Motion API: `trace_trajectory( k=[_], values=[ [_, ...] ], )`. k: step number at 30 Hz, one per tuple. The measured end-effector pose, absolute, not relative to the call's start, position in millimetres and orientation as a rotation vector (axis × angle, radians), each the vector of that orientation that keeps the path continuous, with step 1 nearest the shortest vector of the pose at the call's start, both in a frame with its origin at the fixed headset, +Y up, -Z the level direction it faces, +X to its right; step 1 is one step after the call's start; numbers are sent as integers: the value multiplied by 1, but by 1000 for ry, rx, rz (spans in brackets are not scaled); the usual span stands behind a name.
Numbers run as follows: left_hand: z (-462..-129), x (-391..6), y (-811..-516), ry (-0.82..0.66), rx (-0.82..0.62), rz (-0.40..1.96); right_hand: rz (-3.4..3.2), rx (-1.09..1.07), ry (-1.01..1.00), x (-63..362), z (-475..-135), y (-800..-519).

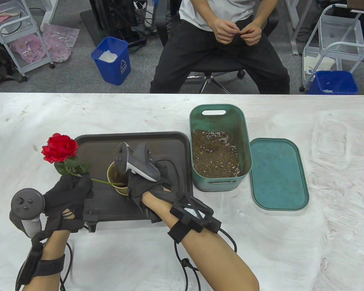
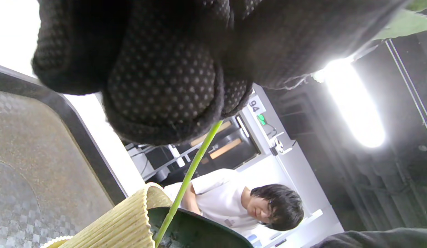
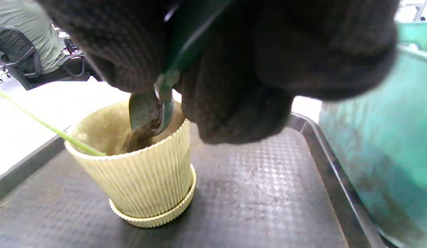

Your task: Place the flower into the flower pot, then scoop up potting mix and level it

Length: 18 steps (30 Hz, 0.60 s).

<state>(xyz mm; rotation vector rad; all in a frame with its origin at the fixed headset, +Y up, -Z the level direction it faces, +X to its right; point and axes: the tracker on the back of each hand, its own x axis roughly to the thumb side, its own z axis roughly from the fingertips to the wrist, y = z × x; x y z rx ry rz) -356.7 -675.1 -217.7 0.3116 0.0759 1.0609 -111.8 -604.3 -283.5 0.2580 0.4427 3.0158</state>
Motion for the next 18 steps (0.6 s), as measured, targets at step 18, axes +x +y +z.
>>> trace_trajectory(
  k=[18],
  values=[
    [-218, -356, -675, 79, 308, 1061, 2645, -294, 208, 58, -304, -538]
  ],
)
